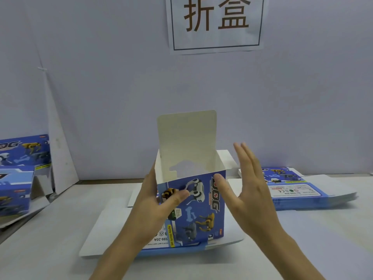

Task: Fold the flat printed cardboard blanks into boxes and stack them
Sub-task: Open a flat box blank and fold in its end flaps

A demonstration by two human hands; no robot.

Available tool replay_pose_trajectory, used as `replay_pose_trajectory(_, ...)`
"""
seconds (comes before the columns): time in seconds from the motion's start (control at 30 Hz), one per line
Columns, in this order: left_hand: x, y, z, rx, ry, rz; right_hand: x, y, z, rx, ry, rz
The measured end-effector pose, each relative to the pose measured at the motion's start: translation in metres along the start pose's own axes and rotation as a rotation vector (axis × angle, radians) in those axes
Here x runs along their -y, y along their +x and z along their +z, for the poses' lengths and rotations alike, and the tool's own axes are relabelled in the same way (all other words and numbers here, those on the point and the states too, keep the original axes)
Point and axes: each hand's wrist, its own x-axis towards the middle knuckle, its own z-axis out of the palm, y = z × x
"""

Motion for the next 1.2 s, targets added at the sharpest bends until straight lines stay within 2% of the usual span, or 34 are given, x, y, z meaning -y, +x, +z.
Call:
replay_pose_trajectory(0.1, -0.003, -0.001, -0.004, -0.034, 0.247, 0.098, -0.004, 0.0, 0.0, 0.005, -0.139, -0.265)
replay_pose_trajectory(0.23, -0.007, 0.004, -0.02, -0.117, 0.735, 0.547, -0.004, -0.001, 0.002, 0.037, -0.07, -0.247)
replay_pose_trajectory(0.3, -0.006, 0.007, -0.027, -0.136, 0.835, 0.646, -0.005, 0.0, 0.001, 0.051, -0.078, -0.255)
replay_pose_trajectory(0.4, -0.001, 0.01, -0.03, -0.172, 0.793, 0.682, -0.005, 0.0, 0.0, 0.08, -0.053, -0.232)
replay_pose_trajectory(0.57, 0.019, 0.001, -0.014, -0.311, 0.59, 0.636, 0.0, -0.004, 0.006, -0.005, -0.105, -0.269)
replay_pose_trajectory(0.7, 0.025, -0.003, 0.0, -0.425, 0.557, 0.629, 0.0, -0.007, 0.009, -0.03, -0.081, -0.283)
replay_pose_trajectory(0.87, 0.025, -0.003, 0.001, -0.393, 0.41, 0.576, -0.002, -0.006, 0.009, -0.029, -0.08, -0.283)
replay_pose_trajectory(1.0, 0.027, -0.002, 0.003, -0.436, 0.262, 0.49, -0.006, -0.004, 0.009, -0.01, -0.061, -0.234)
replay_pose_trajectory(1.1, 0.034, -0.008, 0.014, -0.426, 0.239, 0.438, -0.008, -0.007, 0.012, -0.015, 0.052, -0.159)
replay_pose_trajectory(1.2, 0.042, -0.017, 0.032, -0.413, 0.147, 0.259, -0.008, -0.013, 0.017, -0.026, 0.332, -0.009)
